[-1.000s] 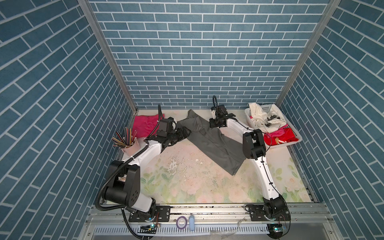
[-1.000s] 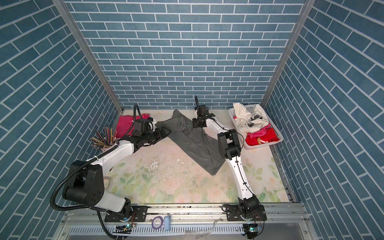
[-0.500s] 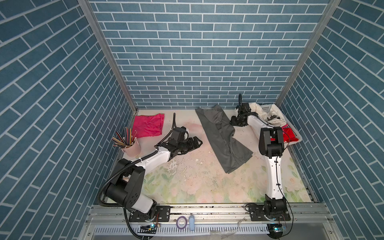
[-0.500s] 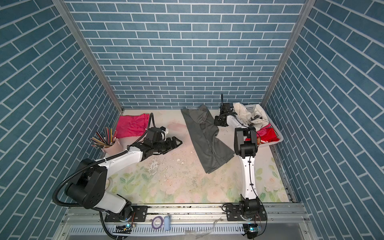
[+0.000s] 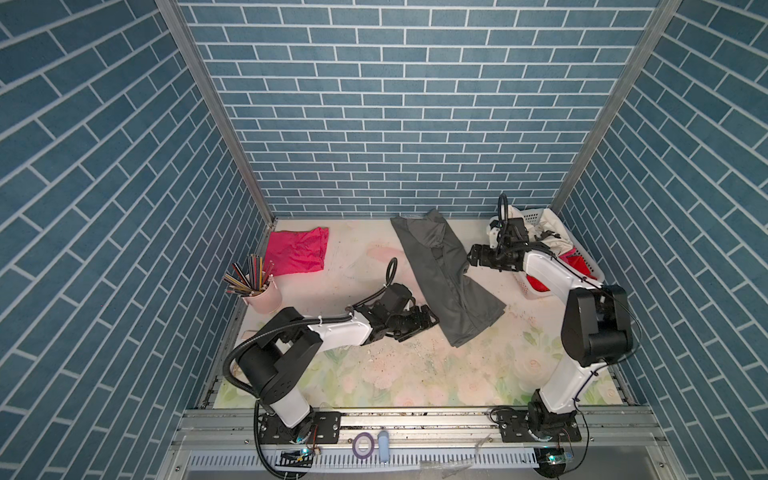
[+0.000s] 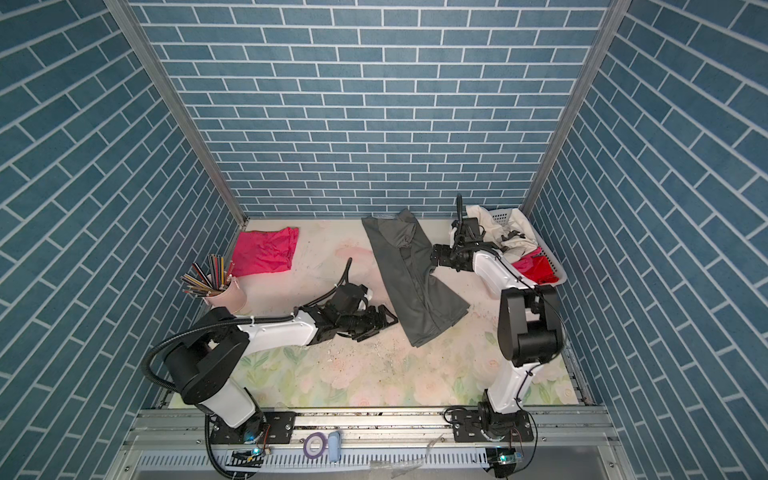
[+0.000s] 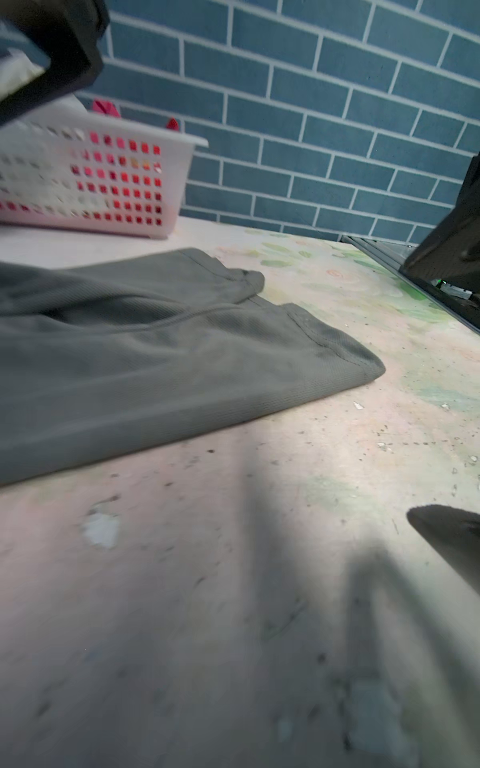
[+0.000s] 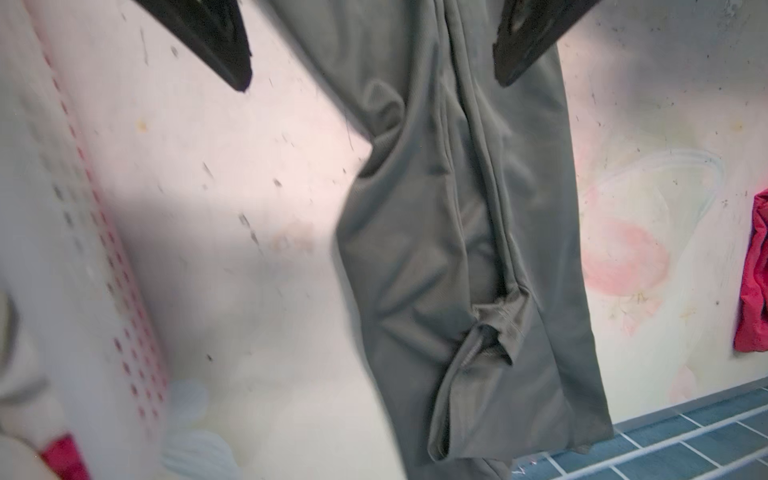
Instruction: Fold and stack the t-shirts
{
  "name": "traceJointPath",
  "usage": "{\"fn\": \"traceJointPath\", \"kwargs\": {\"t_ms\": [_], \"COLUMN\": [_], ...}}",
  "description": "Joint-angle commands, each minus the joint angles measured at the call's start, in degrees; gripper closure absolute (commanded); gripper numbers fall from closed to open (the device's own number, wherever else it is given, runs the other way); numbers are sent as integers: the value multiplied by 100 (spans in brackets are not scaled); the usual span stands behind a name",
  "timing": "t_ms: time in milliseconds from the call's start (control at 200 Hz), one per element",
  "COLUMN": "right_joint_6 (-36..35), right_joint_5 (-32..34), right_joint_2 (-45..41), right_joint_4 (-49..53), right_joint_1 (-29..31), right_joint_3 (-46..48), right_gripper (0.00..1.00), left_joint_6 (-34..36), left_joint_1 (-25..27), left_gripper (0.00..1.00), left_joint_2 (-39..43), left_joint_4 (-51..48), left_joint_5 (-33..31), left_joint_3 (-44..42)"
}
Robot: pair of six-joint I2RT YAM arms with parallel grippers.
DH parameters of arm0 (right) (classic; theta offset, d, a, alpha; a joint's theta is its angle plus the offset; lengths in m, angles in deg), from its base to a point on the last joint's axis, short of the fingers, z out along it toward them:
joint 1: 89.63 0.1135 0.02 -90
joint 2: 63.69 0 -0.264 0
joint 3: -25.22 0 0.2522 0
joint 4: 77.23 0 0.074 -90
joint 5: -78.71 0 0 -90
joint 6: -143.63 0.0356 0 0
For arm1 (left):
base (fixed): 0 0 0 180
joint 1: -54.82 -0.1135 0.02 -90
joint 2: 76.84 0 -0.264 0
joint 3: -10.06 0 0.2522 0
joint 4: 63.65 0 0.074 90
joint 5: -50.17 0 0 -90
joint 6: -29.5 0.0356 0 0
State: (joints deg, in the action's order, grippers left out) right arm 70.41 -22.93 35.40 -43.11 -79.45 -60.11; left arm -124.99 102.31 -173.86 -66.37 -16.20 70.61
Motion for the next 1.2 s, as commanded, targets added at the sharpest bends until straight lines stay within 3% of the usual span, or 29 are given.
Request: {"fn": "traceJointPath", "kwargs": {"t_ms": [0,310,480,665,945,1195], "right_joint_6": [286,356,352,382,432,737], "right_joint_5": [-41,167,118,-7,-196,336], "right_joint_2": [-556,-1736,-2071,-2225,-2218,-2455], "right_joint_4": [-178,-119,-110,-142,-199,-1], "right_joint_1": [-178,-282,-389,-504,-454,470], "right_joint_3": [696,1494,1659,1717,1902,2512], "right_gripper": [8,7,8,8,7,7], "left_joint_6": [-481,-315,-42,318,975,1026], "left_joint_1": [278,655,707,686,594,457], "left_gripper": [13,26,57,100,100,100], "left_joint_2": [-354,-1139,-1532,-1554,-653,279], "left_joint_4": [115,-543,-955,-1083,-1881,-2058], "left_joint_5": [-91,-512,-759,-937,-1277,-1335], "left_joint_3": [350,1036,1421,1491,1063,-22]}}
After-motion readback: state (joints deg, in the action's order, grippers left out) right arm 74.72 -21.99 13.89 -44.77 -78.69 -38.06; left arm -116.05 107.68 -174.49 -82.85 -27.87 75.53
